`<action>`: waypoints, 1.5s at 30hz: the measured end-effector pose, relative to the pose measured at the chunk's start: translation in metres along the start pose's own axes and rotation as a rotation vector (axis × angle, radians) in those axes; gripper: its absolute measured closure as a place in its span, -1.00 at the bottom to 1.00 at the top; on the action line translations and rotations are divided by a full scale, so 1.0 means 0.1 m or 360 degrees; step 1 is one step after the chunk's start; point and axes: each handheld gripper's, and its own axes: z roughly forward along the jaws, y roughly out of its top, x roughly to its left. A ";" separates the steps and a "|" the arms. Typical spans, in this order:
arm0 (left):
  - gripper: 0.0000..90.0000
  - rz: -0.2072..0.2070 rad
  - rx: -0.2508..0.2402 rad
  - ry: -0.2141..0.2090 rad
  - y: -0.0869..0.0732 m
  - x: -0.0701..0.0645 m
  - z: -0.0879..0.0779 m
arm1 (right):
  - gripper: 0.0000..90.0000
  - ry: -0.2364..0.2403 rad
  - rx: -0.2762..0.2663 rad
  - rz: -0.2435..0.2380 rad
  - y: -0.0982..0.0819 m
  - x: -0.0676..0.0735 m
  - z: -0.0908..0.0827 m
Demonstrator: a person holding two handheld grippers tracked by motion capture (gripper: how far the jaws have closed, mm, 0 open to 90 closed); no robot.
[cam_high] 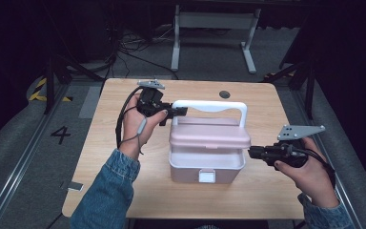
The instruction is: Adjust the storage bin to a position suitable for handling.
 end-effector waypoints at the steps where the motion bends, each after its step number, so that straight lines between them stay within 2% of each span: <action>1: 0.56 -0.0008 0.0008 0.0000 0.00 0.00 0.00 | 0.84 0.0003 -0.0009 -0.0001 0.01 0.00 0.01; 7: 0.56 -0.0018 0.0000 0.0010 0.04 0.03 0.01 | 0.99 0.0008 -0.0064 -0.0002 0.04 0.01 0.06; 13: 0.57 0.0007 0.0001 0.0038 0.05 0.02 0.01 | 1.00 0.0003 -0.0134 -0.0021 0.05 0.00 0.10; 19: 0.56 0.0039 -0.0002 0.0065 0.06 0.02 0.02 | 1.00 -0.0006 -0.0224 0.0001 0.07 -0.01 0.12; 21: 0.50 0.0067 -0.0030 0.0087 0.07 0.01 0.01 | 1.00 -0.0012 -0.0231 0.0004 0.08 -0.02 0.12; 23: 0.35 0.0070 -0.0042 0.0101 0.07 0.00 0.00 | 1.00 -0.0013 -0.0236 0.0004 0.08 -0.02 0.12; 25: 0.18 0.0089 -0.0050 0.0140 0.07 0.00 -0.01 | 1.00 -0.0020 -0.0250 0.0007 0.08 -0.02 0.12; 31: -0.06 0.0124 -0.0070 0.0238 0.02 -0.01 -0.09 | 1.00 -0.0030 -0.0278 0.0001 0.10 -0.03 0.13; 34: -0.10 0.0183 -0.0029 0.0347 0.00 -0.02 -0.17 | 1.00 -0.0033 -0.0289 -0.0005 0.12 -0.03 0.13; 36: -0.13 0.0193 -0.0033 0.0385 -0.02 -0.03 -0.21 | 1.00 -0.0041 -0.0295 -0.0008 0.12 -0.03 0.13; 45: -0.17 0.0211 0.0019 0.0446 -0.19 -0.05 -0.43 | 1.00 -0.0043 -0.0343 -0.0011 0.17 -0.05 0.14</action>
